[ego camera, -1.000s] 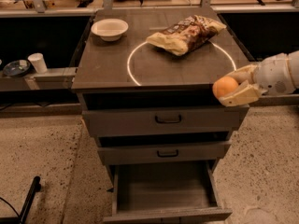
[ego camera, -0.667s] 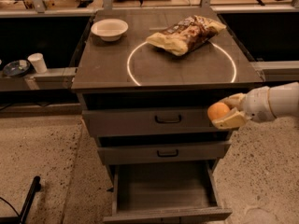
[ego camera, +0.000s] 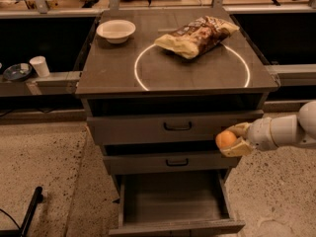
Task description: Place orange into bottom drawer
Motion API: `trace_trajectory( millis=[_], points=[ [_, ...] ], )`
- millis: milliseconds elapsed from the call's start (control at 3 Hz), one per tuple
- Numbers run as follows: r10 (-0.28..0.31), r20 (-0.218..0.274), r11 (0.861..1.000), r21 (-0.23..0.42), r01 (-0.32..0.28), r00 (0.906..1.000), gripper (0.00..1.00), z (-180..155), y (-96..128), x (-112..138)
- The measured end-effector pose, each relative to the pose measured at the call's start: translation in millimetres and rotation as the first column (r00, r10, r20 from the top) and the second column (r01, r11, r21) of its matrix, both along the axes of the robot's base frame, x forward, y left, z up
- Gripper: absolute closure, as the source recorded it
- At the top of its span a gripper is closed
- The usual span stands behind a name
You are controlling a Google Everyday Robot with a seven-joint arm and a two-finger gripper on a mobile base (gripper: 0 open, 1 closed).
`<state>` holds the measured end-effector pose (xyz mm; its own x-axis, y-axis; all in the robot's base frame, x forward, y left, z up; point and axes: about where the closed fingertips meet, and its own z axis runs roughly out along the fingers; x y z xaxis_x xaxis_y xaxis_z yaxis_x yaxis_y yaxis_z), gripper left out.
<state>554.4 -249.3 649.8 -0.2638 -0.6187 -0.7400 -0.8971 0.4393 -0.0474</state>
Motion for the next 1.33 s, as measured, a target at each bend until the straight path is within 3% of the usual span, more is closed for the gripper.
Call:
trace_trajectory(
  millis=[333,667,1000,1333],
  points=[
    [0.018,-0.001,1.000,0.002,-0.018,0.9998,1.00,-8,2,-1],
    [0.047,0.043,0.996,-0.078,-0.043,0.9980,1.00,-19,9,-3],
    [0.098,0.106,0.980,-0.181,-0.077,0.9895,1.00,-81,5,-23],
    [0.089,0.099,0.980,-0.185,-0.069,0.9911,1.00,-173,-16,-36]
  ],
)
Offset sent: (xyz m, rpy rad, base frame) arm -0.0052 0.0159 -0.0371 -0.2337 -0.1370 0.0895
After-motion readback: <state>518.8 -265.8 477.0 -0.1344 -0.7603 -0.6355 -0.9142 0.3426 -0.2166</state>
